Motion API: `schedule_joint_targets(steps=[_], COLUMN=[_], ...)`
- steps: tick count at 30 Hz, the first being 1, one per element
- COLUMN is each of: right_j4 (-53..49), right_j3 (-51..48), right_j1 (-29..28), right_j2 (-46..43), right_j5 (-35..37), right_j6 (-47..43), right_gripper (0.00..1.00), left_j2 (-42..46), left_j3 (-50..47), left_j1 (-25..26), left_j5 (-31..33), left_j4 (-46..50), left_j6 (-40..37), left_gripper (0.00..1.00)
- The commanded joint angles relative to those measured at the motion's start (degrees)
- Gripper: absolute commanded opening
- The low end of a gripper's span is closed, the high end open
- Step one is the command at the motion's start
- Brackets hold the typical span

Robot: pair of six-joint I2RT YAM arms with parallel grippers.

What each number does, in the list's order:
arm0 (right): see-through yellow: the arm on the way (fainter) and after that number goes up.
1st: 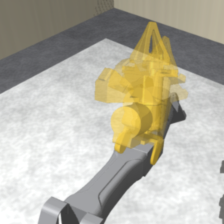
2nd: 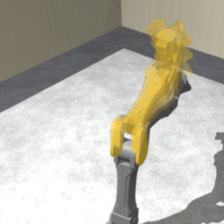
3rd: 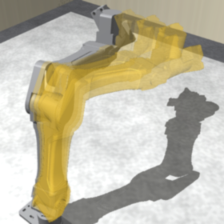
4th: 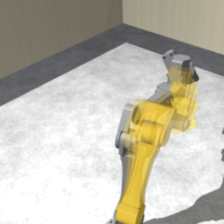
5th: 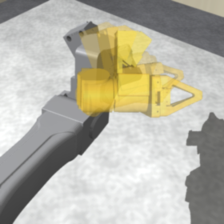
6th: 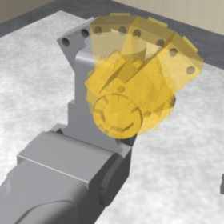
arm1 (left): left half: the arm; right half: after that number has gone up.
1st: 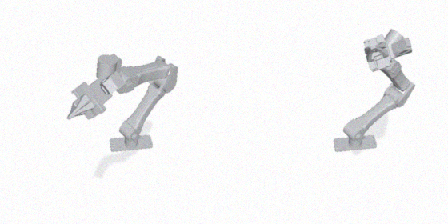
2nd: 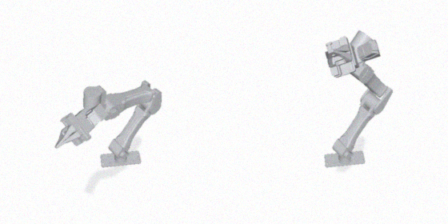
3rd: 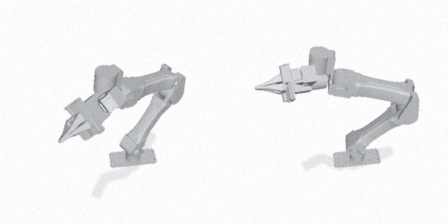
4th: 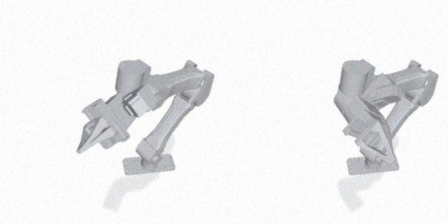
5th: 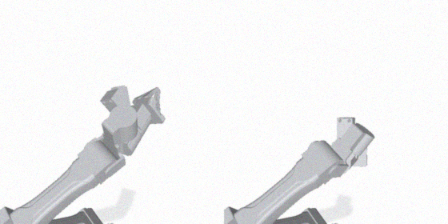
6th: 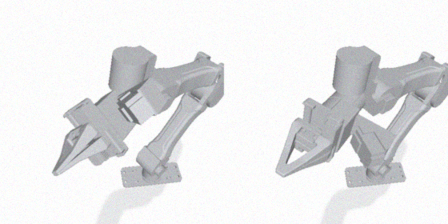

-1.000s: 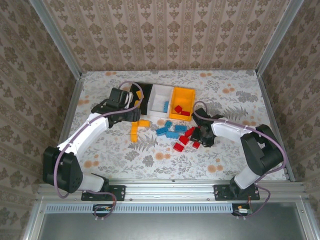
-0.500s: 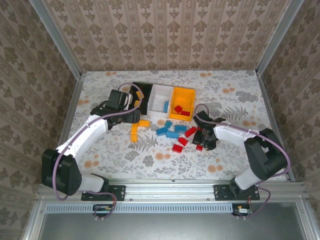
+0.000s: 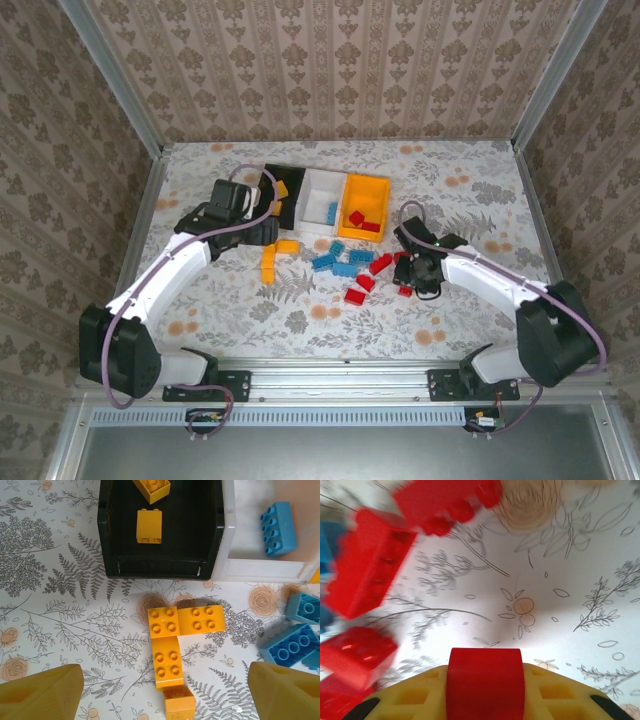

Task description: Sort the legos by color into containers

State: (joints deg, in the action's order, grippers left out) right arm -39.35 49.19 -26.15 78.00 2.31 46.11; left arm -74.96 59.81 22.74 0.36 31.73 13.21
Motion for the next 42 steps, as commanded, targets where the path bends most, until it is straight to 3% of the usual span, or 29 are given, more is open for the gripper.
schedule_joint_targets(steps=[1, 6, 10, 20, 30, 36, 42], right_j4=[-5.0, -7.3, -8.3, -11.0, -15.2, -16.5, -18.2], right_j3=[6.3, 18.4, 29.5, 57.0, 71.4, 76.8, 84.9], right_j1=[-0.3, -0.3, -0.3, 1.6, 5.0, 7.0, 9.2], right_j2=[-3.1, 1.3, 11.0, 38.9, 54.3, 59.7, 65.4], right_j5=[2.5, 2.4, 1.6, -1.9, 4.1, 9.3, 10.0], right_j6=[-2.8, -7.5, -11.5, -17.5, -20.1, -22.6, -23.7], right_gripper=[0.34, 0.34, 0.34, 0.33, 0.32, 0.32, 0.31], left_j2=[2.1, 3.1, 3.7, 7.4, 11.1, 11.0, 10.7], left_j3=[-0.9, -2.2, -3.8, -7.1, -8.8, -9.5, -9.8], left_j1=[-0.7, -1.4, -1.5, -2.1, -3.5, -3.6, -3.6], left_j5=[-3.4, -9.5, -13.5, -13.4, -12.1, -12.3, -12.1], left_j4=[1.0, -0.8, -2.2, -0.3, 1.7, 1.5, 1.5], left_j6=[2.1, 5.1, 7.4, 8.3, 8.1, 8.3, 8.3], left_gripper=[0.87, 0.88, 0.89, 0.90, 0.91, 0.92, 0.92])
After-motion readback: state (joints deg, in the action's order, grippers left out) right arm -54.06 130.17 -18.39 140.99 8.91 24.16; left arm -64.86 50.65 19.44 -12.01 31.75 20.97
